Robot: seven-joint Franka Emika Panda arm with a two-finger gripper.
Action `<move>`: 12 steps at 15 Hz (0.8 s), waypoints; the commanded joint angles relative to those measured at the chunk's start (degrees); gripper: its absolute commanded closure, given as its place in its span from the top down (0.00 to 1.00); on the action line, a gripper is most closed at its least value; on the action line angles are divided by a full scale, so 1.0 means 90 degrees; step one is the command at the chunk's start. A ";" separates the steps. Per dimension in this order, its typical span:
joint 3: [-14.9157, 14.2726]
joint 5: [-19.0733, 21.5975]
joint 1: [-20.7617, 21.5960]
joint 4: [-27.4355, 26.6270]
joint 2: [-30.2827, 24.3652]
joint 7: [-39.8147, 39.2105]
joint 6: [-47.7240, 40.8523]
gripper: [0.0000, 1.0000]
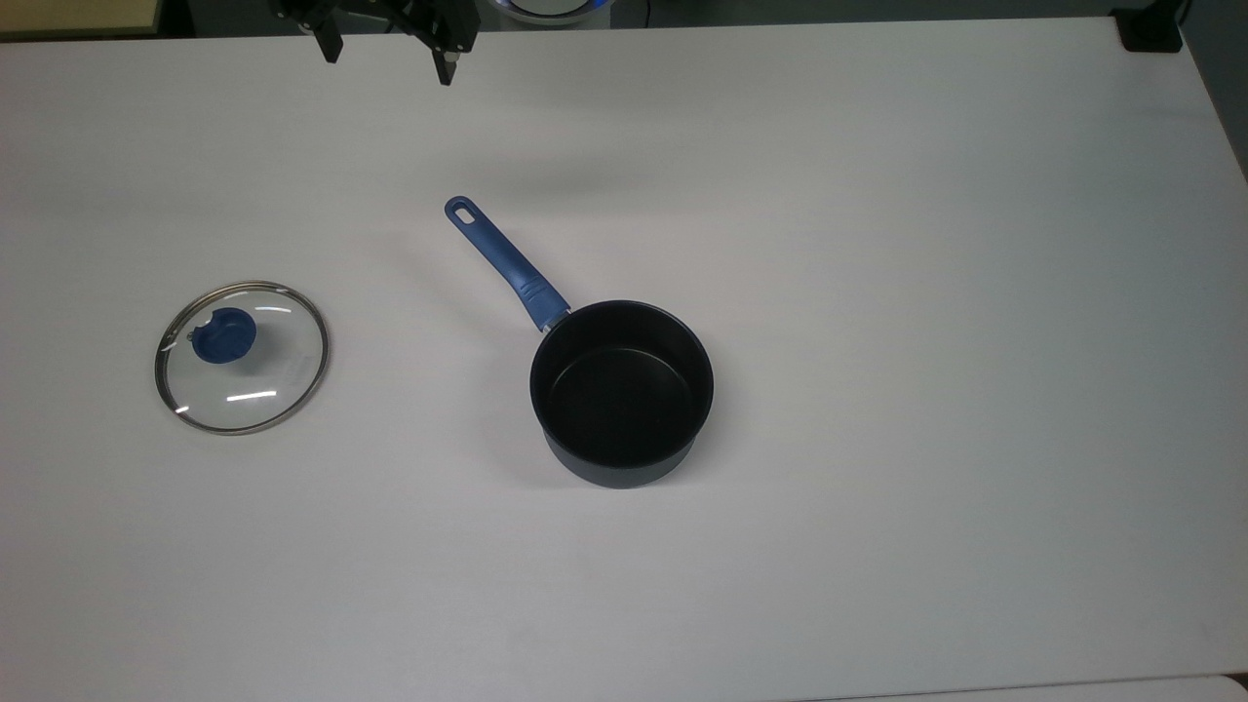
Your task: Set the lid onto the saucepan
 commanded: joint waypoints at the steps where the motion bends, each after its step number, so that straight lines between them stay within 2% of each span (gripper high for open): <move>1: -0.0065 -0.0042 -0.0150 -0.0040 0.0165 -0.0122 0.0443 1.00; 4: -0.0162 -0.0023 -0.0764 0.0009 0.0711 -0.0151 0.1438 1.00; 6: -0.0153 -0.0003 -0.1068 0.0009 0.0995 -0.0151 0.1772 1.00; 12: -0.0133 -0.0042 -0.1567 0.0019 0.2089 -0.0054 0.3139 1.00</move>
